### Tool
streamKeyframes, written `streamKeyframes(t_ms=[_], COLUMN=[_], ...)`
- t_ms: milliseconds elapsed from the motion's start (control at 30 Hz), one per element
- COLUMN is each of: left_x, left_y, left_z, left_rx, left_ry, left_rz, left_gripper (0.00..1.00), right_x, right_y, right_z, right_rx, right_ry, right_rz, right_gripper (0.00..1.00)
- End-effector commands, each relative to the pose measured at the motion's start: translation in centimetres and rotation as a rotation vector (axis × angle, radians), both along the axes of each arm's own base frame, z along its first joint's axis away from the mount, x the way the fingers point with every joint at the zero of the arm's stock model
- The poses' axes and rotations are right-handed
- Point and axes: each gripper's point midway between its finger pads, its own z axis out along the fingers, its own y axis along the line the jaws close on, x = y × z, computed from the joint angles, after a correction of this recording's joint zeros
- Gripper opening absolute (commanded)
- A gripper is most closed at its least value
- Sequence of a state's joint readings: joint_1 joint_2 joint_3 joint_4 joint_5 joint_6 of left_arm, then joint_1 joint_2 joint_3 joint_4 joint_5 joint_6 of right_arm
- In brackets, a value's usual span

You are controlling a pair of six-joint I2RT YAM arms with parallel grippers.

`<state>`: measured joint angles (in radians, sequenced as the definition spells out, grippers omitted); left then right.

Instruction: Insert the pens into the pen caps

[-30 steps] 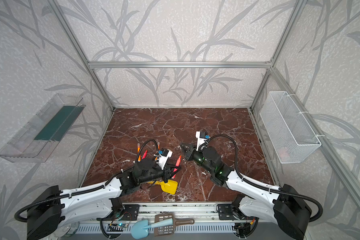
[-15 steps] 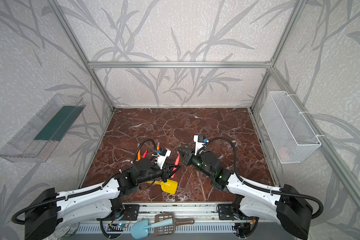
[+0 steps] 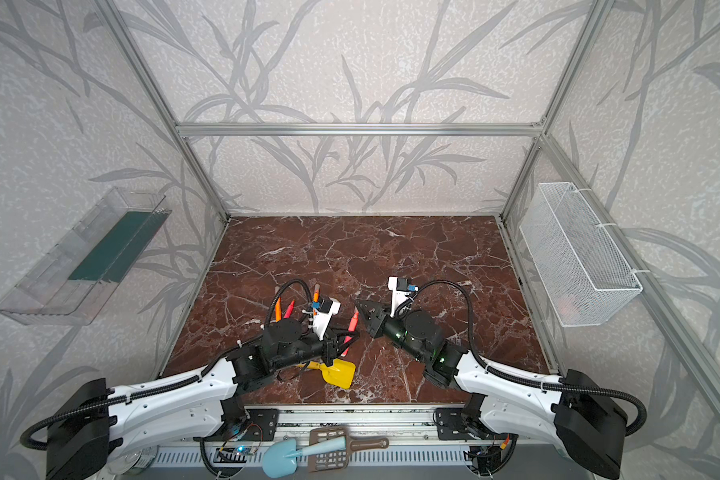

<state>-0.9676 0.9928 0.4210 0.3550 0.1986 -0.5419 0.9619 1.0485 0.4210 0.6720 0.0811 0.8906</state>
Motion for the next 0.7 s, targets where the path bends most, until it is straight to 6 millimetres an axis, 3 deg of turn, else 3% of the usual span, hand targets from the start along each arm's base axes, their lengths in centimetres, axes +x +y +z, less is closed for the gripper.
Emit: streamKeyframes(t_ms=[0, 300, 567, 667], left_x=[1.0, 0.5, 0.7, 0.8], left_y=[-0.3, -1.9, -1.1, -1.0], left_z=[1.8, 3.4, 4.1, 4.2], left_rx=[-0.063, -0.126, -0.160, -0.171], left_ry=[-0.038, -0.040, -0.044, -0.041], left_rz=[0.035, -0.046, -0.035, -0.038], left_gripper=[0.00, 0.00, 0.00, 0.00], right_x=[-0.8, -2.9, -3.5, -3.9], right_y=[0.2, 2.9, 2.4, 2.6], right_z=[-0.2, -0.3, -1.7, -0.9], right_rx=[0.006, -0.036, -0.067, -0.040], right_ry=[-0.007, -0.045, -0.066, -0.095], right_rz=[0.017, 0.124, 0.144, 0.161], right_gripper=[0.00, 0.00, 0.00, 0.00])
